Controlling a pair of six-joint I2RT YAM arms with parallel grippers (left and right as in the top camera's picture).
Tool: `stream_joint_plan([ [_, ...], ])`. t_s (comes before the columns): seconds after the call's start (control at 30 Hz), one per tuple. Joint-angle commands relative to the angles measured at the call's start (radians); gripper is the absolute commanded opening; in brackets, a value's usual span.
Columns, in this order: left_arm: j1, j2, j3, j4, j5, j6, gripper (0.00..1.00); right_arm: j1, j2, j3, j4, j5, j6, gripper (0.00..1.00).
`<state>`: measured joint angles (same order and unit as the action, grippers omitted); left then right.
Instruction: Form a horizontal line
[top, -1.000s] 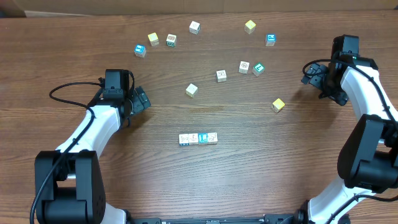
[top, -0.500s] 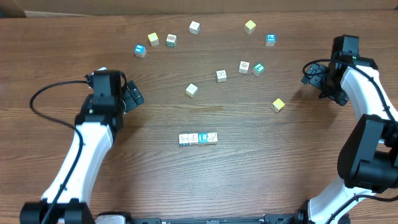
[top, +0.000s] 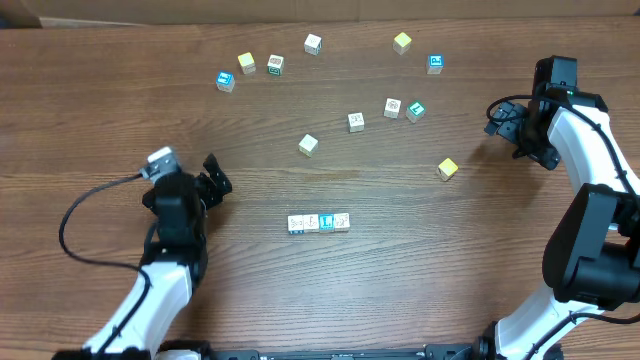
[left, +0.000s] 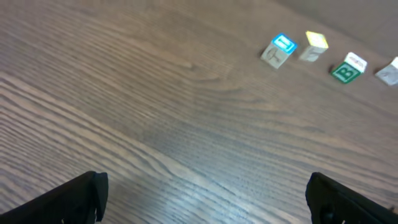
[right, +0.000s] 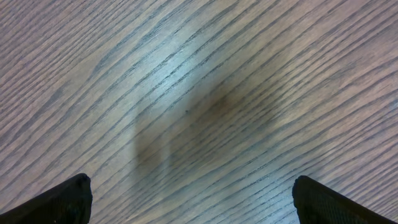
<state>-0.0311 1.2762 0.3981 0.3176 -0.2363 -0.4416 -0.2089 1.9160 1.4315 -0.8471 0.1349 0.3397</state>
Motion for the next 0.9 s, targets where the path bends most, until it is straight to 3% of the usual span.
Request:
stream_joint_plan([
  [0.0, -0.001, -0.054, -0.088, 0.036, 0.0, 0.039, 0.99, 0.0, -0.021, 0.021, 0.005, 0.003, -0.001, 1.0],
  [0.47, -0.001, -0.261, -0.394, 0.17, 0.0, 0.014, 1.0, 0.0, -0.021, 0.021, 0.005, 0.003, -0.001, 1.0],
  [0.87, -0.002, -0.496, -0.393, -0.103, -0.004, 0.012, 1.0, 0.0, -0.021, 0.021, 0.005, 0.003, -0.001, 1.0],
])
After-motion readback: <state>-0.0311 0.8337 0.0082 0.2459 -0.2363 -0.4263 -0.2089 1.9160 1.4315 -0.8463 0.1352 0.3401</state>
